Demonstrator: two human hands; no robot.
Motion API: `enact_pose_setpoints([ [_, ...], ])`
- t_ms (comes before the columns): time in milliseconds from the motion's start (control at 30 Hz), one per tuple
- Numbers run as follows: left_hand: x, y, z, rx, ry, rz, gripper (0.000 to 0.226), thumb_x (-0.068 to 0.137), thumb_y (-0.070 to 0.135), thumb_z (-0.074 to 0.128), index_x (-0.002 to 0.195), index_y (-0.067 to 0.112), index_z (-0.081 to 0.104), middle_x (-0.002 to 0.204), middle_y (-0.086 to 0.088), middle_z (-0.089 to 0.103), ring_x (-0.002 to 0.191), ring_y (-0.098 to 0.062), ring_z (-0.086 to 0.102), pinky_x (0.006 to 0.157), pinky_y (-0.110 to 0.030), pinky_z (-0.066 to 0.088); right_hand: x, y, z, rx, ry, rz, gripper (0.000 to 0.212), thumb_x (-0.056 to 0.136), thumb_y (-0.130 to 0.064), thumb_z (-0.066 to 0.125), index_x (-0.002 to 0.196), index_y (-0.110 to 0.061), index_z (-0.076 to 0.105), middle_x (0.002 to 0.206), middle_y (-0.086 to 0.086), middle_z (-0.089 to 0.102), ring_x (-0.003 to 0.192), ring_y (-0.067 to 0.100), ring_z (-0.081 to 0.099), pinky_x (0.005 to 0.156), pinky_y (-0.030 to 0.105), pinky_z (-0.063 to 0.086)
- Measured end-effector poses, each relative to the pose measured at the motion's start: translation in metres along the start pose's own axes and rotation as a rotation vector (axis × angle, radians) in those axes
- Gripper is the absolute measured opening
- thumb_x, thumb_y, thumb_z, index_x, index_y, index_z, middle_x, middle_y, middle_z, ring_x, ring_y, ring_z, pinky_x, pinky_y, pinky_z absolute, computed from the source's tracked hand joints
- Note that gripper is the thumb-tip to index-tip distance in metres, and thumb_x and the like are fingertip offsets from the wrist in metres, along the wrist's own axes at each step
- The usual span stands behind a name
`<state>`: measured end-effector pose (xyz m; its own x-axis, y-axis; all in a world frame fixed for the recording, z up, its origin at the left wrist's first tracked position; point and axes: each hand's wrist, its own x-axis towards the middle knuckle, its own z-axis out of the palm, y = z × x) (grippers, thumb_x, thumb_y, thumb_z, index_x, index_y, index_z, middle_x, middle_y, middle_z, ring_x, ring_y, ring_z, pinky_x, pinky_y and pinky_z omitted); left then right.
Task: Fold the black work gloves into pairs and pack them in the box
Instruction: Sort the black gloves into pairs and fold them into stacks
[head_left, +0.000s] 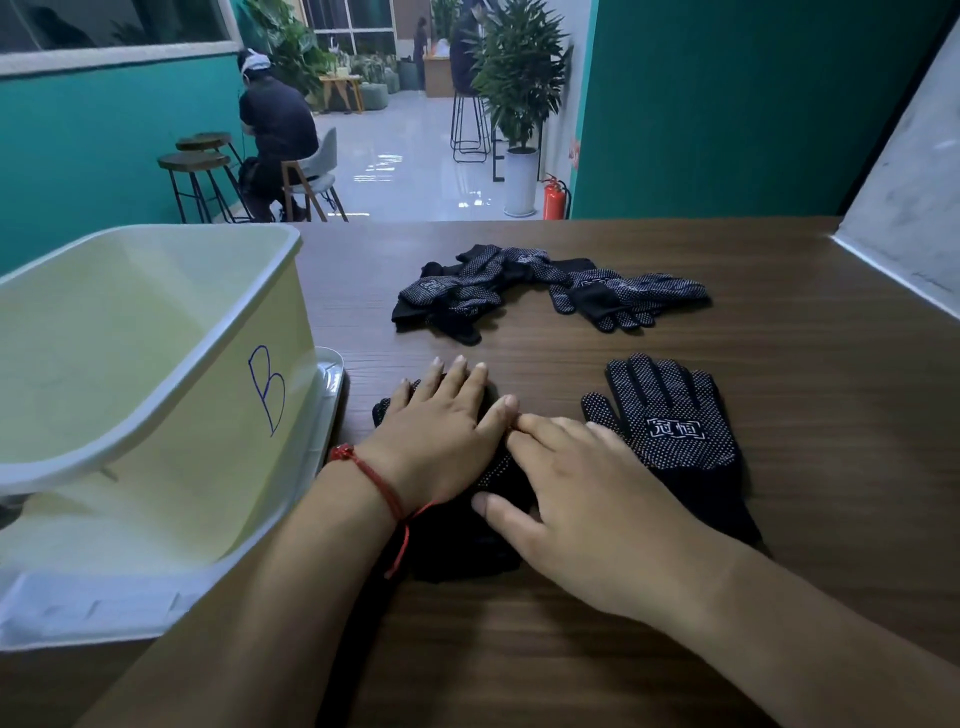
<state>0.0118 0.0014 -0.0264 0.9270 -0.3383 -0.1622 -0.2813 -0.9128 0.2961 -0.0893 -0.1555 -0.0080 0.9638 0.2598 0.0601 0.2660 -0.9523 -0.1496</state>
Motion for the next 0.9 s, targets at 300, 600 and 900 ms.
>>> enact_pose_setpoints([
  [300, 0.0, -0.009, -0.005, 0.069, -0.01, 0.035, 0.078, 0.103, 0.072, 0.02, 0.167, 0.035, -0.006, 0.176, 0.011, -0.013, 0.159, -0.01, -0.022, 0.13, -0.046, -0.011, 0.02, 0.036, -0.022, 0.095, 0.051, 0.173, 0.06, 0.103, -0.06, 0.048, 0.154, -0.03, 0.052, 0.161, -0.013, 0.049, 0.151, 0.014, 0.037, 0.126, 0.04, 0.028],
  [600, 0.001, -0.009, -0.005, 0.084, -0.011, 0.0, 0.093, 0.101, 0.075, 0.022, 0.168, 0.019, -0.011, 0.175, 0.004, -0.02, 0.159, -0.01, -0.024, 0.13, -0.041, -0.011, 0.105, 0.104, -0.027, -0.07, -0.015, 0.35, 0.056, 0.107, -0.055, 0.037, 0.159, -0.036, 0.043, 0.171, -0.002, 0.034, 0.156, 0.03, 0.027, 0.125, 0.055, 0.027],
  [900, 0.0, -0.009, -0.004, 0.093, -0.007, -0.003, 0.095, 0.099, 0.078, 0.021, 0.168, 0.02, -0.01, 0.175, 0.004, -0.019, 0.158, -0.01, -0.024, 0.13, -0.044, -0.011, 0.132, 0.114, -0.025, -0.123, 0.01, 0.402, 0.048, 0.106, -0.048, 0.036, 0.137, -0.023, 0.063, 0.148, 0.002, 0.06, 0.14, 0.031, 0.047, 0.113, 0.053, 0.038],
])
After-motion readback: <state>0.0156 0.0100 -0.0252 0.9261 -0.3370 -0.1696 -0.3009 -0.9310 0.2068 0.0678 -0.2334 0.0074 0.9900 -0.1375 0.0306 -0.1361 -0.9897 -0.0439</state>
